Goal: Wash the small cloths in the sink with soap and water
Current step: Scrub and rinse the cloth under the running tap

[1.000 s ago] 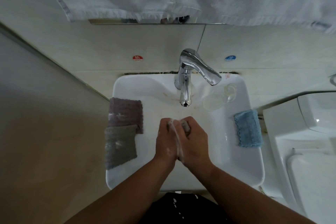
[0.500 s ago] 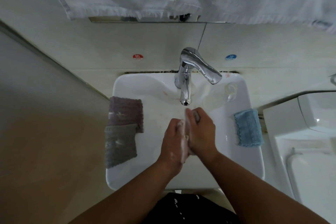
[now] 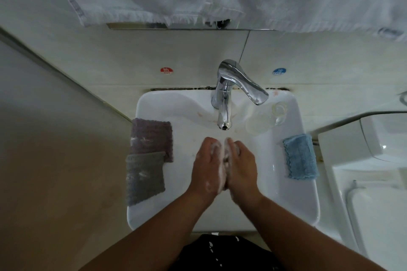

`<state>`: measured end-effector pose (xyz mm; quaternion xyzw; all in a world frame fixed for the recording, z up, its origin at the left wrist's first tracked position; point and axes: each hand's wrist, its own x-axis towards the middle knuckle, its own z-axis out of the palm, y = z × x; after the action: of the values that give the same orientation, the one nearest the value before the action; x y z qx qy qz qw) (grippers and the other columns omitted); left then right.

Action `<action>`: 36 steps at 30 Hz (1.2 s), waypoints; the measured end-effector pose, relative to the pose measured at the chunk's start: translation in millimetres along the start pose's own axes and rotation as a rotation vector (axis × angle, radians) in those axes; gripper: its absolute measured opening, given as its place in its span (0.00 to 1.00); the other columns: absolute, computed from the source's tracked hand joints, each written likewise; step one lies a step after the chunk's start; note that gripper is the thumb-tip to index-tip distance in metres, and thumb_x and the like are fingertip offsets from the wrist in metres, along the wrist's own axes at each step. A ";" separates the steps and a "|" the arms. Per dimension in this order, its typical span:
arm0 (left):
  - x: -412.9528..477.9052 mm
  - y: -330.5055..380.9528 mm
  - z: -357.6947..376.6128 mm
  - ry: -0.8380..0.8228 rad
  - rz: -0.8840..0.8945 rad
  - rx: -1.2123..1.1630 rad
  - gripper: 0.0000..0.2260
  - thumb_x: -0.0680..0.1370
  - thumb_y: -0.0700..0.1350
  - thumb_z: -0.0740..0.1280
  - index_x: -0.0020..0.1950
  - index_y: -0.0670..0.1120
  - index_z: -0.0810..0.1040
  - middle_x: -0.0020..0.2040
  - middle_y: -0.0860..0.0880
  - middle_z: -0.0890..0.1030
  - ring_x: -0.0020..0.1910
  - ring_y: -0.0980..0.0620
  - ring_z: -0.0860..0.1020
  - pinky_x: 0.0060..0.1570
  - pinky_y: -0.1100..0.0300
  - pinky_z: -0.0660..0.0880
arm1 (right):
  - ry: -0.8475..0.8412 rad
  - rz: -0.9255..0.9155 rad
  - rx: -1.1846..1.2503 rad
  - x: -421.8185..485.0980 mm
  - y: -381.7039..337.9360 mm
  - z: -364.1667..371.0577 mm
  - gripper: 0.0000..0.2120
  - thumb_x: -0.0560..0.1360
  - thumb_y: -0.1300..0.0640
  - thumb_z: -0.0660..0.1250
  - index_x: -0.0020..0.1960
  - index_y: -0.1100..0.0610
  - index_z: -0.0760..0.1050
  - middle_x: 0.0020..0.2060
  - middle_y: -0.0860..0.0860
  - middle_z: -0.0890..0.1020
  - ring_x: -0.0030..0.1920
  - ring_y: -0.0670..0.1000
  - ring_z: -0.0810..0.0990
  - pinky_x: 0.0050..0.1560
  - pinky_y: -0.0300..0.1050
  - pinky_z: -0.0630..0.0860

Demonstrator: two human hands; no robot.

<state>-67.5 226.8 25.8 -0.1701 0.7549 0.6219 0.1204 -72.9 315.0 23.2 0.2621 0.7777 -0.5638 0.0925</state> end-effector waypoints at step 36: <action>6.7 -3.4 -10.9 0.128 -0.067 0.019 0.04 0.83 0.49 0.58 0.52 0.51 0.71 0.47 0.50 0.79 0.48 0.48 0.79 0.54 0.44 0.78 | -0.121 -0.256 -0.209 -29.9 -9.1 2.5 0.14 0.83 0.45 0.59 0.43 0.51 0.72 0.37 0.49 0.81 0.38 0.48 0.81 0.40 0.44 0.74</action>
<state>-71.9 214.9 22.3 -0.2336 0.7609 0.5980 0.0945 -52.7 301.5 43.0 0.1154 0.8521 -0.5019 0.0935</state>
